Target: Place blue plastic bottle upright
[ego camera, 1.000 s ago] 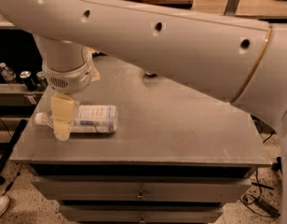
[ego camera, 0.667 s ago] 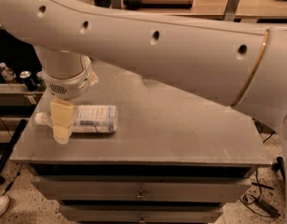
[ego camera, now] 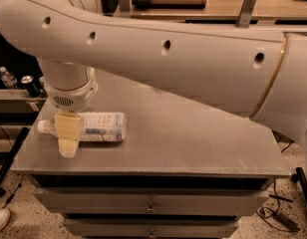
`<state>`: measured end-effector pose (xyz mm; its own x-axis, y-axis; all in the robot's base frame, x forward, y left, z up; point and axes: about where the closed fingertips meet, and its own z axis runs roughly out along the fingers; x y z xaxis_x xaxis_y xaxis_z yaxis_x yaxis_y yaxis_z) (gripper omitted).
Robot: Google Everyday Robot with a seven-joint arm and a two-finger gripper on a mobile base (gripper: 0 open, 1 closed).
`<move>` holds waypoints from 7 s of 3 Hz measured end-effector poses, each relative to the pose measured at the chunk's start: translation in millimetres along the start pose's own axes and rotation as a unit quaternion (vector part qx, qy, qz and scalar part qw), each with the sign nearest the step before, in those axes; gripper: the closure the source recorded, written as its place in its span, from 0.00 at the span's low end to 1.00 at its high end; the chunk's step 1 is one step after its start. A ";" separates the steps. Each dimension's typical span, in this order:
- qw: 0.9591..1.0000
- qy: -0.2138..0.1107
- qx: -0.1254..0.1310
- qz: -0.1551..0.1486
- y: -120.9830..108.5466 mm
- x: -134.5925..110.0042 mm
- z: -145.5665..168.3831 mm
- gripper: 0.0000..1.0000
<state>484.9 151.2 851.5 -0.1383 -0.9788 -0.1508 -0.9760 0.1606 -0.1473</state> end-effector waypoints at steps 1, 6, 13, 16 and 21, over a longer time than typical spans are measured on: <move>1.000 -0.006 -0.009 -0.030 -0.1 -4.7 4.0 0.00; 0.995 -0.039 -0.031 -0.088 -7.2 -23.9 -6.1 1.00; 0.877 -0.462 -0.124 -0.041 -37.9 -40.6 -129.0 1.00; 0.802 -0.576 -0.156 0.020 -20.8 -86.7 -118.6 1.00; 0.763 -0.640 -0.097 0.005 -39.5 -94.2 -109.0 1.00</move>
Offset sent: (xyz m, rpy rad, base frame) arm 0.0057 0.0147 -0.0099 0.0110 0.0383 0.1535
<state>518.1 223.2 978.2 0.0109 -0.0330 -0.9994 -0.9996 0.0248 -0.0117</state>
